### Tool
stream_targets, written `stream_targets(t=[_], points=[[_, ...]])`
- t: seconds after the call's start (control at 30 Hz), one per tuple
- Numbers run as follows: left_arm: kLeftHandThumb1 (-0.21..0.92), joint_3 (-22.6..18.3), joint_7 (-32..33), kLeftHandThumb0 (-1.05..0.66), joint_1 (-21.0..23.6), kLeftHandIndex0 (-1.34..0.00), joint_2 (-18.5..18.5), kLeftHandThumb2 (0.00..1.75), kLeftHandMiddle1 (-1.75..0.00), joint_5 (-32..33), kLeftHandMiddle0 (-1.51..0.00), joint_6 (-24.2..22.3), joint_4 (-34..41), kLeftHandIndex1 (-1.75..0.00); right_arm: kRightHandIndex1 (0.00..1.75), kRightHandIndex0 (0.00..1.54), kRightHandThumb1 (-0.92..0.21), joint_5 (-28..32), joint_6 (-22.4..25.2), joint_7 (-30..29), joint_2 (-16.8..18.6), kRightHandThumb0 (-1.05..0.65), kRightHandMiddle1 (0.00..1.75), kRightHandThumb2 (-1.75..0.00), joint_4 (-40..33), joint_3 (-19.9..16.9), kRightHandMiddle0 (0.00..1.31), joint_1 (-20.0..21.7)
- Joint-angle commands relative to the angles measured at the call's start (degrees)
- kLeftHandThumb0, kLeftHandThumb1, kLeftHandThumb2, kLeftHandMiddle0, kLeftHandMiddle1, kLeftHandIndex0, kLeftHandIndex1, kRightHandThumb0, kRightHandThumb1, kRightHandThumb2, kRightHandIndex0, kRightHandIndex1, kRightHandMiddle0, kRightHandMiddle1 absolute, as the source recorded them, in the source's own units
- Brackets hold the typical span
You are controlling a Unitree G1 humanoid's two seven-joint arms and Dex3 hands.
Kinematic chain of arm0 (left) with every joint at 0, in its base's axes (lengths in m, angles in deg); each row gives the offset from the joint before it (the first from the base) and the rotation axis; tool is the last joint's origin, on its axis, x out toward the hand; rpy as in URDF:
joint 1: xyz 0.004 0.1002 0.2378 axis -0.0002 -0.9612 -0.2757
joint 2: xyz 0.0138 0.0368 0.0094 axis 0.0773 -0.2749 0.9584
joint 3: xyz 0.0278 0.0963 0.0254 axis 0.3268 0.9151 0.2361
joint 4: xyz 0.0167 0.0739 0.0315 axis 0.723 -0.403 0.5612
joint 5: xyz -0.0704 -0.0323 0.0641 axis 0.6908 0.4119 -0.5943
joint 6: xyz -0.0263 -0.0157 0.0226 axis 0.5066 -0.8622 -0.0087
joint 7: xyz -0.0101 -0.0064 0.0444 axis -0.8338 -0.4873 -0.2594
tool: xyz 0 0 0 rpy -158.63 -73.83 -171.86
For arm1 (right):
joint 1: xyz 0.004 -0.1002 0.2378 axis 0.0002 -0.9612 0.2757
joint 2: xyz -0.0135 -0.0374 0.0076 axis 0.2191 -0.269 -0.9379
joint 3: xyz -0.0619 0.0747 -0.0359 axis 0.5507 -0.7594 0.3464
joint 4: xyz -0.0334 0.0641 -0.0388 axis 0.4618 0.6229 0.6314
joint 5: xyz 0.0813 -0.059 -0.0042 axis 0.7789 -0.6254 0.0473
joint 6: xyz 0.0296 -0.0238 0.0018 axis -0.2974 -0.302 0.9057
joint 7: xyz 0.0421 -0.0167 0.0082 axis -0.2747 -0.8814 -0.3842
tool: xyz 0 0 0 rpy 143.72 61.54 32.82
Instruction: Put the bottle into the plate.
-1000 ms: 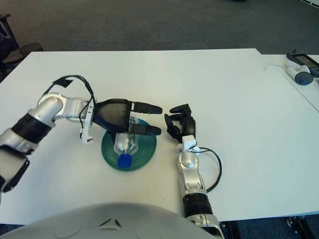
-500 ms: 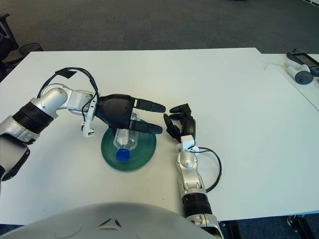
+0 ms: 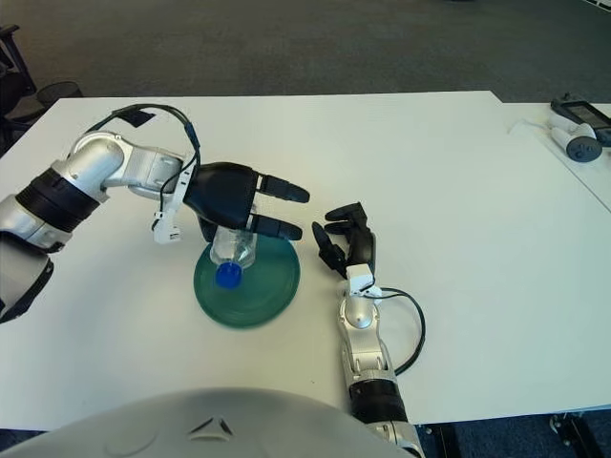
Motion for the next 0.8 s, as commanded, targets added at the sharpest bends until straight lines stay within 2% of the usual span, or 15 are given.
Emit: stream_targets(t=[0.0, 0.2, 0.37, 0.5, 0.63, 0.77], points=[[0.92, 1.3, -7.44, -0.9, 0.07, 0.0, 0.55, 0.35, 0.0, 3.0, 0.0, -0.91, 0.6, 0.0, 1.41, 0.35, -0.92, 0.23, 5.87, 0.5, 0.08, -0.01, 1.62, -0.37, 2.63, -0.14, 0.3, -4.6], [0.92, 1.97, -16.93, -0.86, 0.12, -0.03, -0.18, 0.29, 0.0, 7.46, 0.0, -2.88, 1.62, -0.02, 1.41, 0.37, -0.92, 1.09, 6.08, 1.41, -0.08, -0.01, 1.62, -0.37, 2.42, -0.24, 0.28, -4.87], [0.92, 2.42, -22.59, -0.78, -0.59, -0.01, -1.49, 0.18, -0.01, 10.41, -0.05, -4.64, 2.21, -0.27, 1.42, 0.37, -0.9, 2.5, 6.43, 2.68, -0.15, 0.0, 1.59, -0.38, 2.76, -0.78, 0.31, -4.67], [0.89, 4.09, -28.15, -0.73, 3.1, 0.0, -3.38, 0.15, -0.01, 16.36, -0.08, -4.07, 0.42, -0.43, 1.42, 0.37, -0.9, 3.09, 6.21, 3.36, -0.14, 0.0, 1.58, -0.38, 2.85, -1.1, 0.33, -4.64], [0.87, 4.73, -29.15, -0.66, 1.35, 0.0, -3.89, 0.15, -0.01, 17.01, -0.12, -3.17, 0.17, -0.58, 1.43, 0.37, -0.87, 3.6, 5.59, 3.85, -0.16, 0.0, 1.57, -0.42, 3.45, -1.31, 0.35, -4.35], [0.86, 4.55, -28.78, -0.61, 2.4, 0.0, -4.71, 0.15, -0.01, 17.1, -0.15, -1.48, -1.49, -0.65, 1.45, 0.36, -0.85, 3.95, 5.03, 4.3, -0.26, 0.0, 1.55, -0.45, 3.85, -1.35, 0.37, -4.21]])
